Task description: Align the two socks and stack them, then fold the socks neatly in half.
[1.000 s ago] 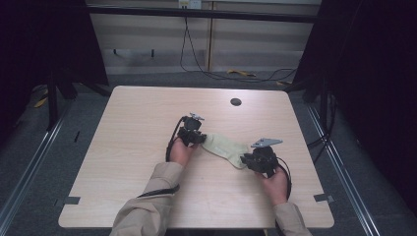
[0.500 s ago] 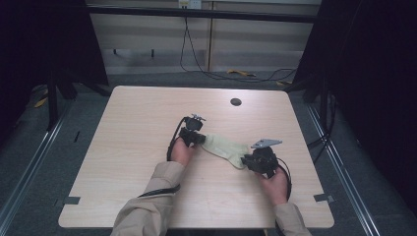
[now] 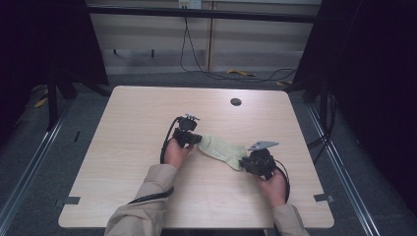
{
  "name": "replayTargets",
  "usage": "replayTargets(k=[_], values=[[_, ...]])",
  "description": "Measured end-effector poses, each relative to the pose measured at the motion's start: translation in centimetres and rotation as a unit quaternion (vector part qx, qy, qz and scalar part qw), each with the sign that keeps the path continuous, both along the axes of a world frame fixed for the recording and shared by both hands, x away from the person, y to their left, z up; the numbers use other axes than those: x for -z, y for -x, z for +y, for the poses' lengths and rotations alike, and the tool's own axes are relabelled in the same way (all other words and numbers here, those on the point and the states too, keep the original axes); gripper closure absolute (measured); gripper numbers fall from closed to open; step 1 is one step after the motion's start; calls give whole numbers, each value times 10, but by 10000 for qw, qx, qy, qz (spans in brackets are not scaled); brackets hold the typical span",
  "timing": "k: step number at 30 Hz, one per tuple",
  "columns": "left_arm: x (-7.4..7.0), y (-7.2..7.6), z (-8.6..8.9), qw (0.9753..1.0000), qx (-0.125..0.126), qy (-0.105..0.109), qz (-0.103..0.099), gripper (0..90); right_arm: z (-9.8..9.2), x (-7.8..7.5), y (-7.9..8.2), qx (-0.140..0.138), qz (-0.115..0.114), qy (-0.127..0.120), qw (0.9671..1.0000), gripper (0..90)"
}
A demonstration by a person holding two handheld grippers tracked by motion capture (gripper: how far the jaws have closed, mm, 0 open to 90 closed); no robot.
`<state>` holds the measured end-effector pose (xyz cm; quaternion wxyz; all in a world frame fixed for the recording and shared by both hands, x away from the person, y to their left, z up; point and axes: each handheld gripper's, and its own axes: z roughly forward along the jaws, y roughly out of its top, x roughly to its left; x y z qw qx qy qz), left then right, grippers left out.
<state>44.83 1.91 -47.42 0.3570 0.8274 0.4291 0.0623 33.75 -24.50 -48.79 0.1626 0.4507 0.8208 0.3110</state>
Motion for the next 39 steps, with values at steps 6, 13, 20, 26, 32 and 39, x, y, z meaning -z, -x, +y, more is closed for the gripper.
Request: replayTargets(k=[6,13,20,26,32,39], values=[[-10,6,3,10000,69,26,-46,877,2,0,3,14,-4,-18,10000,743],[-21,12,0,9997,200,13,-120,877,7,-8,0,0,-220,-90,9997,797],[-25,18,1,9995,268,24,-151,876,27,-12,-7,-183,-412,-57,9990,900],[-29,22,6,9994,306,-19,-172,876,41,-6,-17,-259,-352,-104,9990,900],[-32,26,11,9993,326,41,-173,876,46,-3,-20,-293,-352,-134,9989,900],[-38,29,11,9990,401,89,-182,876,52,0,-22,-385,-302,-98,9988,900]])
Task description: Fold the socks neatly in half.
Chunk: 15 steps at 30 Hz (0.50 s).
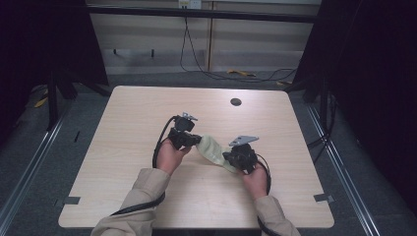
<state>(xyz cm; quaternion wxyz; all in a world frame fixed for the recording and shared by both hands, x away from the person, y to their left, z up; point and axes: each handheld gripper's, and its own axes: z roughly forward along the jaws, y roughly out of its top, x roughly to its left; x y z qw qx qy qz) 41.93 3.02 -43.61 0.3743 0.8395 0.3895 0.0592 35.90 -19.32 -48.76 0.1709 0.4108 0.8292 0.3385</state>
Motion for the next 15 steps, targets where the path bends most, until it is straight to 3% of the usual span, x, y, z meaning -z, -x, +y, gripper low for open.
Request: replayTargets(k=[4,9,15], values=[[-4,4,0,10000,43,-44,-25,876,6,2,1,-55,-44,114,9999,900],[-5,4,0,10000,51,-69,-34,876,12,-4,1,-106,-158,58,9998,900],[-1,6,0,10000,80,-55,20,875,24,6,-5,-215,42,342,9992,900]])
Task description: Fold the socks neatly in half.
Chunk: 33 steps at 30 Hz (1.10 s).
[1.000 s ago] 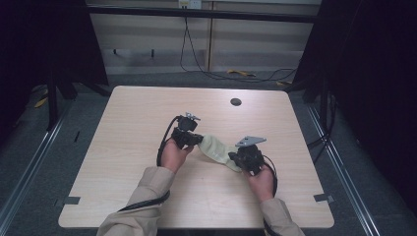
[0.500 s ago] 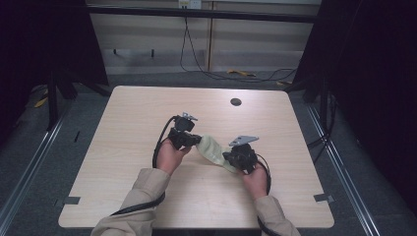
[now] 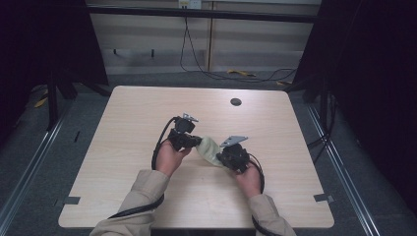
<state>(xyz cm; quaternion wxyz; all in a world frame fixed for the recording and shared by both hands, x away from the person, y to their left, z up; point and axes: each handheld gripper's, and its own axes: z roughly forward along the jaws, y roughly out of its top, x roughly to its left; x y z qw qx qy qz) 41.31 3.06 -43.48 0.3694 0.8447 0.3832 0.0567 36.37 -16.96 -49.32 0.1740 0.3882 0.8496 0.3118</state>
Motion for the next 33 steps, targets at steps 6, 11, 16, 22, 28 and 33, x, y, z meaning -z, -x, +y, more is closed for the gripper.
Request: replayTargets(k=[6,11,16,22,28,33], values=[[0,3,-2,10000,16,6,-13,876,3,-1,1,-107,47,-7,9999,900],[-2,7,-3,10000,65,-29,-47,876,2,-5,4,-102,3,-54,9999,900],[-4,7,0,10000,26,-37,-44,876,-16,-14,10,30,-77,-161,9998,900],[-6,9,1,9999,65,-83,-83,876,-48,-19,30,196,-119,-91,9997,900],[-10,12,-5,9998,116,-102,-97,875,-59,-16,46,210,-72,-19,9998,900],[-16,14,-11,9996,204,-166,-144,875,-56,-11,45,232,62,-73,9997,900]])
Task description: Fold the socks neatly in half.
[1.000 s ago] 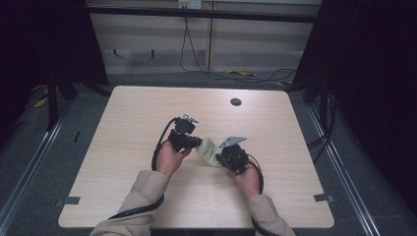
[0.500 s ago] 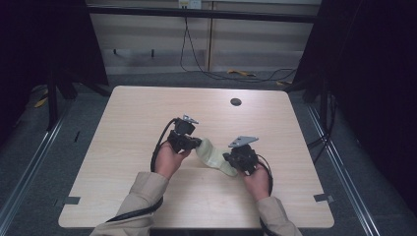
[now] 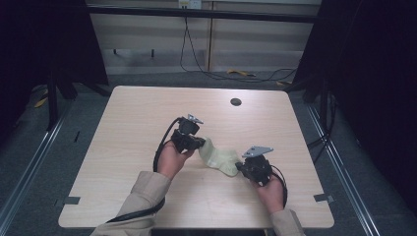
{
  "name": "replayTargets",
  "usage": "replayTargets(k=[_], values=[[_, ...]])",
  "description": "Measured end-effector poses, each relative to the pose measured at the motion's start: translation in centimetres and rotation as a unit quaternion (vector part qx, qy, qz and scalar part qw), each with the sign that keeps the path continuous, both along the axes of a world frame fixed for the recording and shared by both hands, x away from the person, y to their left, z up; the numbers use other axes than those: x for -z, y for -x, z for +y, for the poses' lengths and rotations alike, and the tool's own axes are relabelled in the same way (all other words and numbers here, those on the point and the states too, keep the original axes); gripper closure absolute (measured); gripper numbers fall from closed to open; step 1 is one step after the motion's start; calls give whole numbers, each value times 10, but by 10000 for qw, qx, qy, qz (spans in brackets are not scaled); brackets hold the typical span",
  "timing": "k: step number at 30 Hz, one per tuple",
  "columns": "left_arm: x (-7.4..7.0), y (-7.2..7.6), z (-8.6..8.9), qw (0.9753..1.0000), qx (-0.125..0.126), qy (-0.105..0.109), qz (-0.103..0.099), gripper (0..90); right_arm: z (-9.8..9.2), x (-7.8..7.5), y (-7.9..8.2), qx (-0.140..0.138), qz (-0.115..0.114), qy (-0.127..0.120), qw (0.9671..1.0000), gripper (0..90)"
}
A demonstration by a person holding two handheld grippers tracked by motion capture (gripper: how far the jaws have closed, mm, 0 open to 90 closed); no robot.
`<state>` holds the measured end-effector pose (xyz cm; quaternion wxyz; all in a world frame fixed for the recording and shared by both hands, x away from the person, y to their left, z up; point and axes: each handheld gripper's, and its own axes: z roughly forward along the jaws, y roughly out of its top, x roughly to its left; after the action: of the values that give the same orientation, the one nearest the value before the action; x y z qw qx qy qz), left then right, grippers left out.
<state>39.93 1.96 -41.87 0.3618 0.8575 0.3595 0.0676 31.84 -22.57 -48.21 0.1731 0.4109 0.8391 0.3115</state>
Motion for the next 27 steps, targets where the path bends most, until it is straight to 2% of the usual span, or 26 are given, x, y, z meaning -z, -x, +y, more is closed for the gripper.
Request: replayTargets(k=[5,27], values=[[-4,3,-8,10000,76,4,-10,876,1,3,-1,-11,51,69,10000,900],[-8,14,-39,9992,403,-6,-18,876,-5,7,-2,72,127,-152,9998,900]])
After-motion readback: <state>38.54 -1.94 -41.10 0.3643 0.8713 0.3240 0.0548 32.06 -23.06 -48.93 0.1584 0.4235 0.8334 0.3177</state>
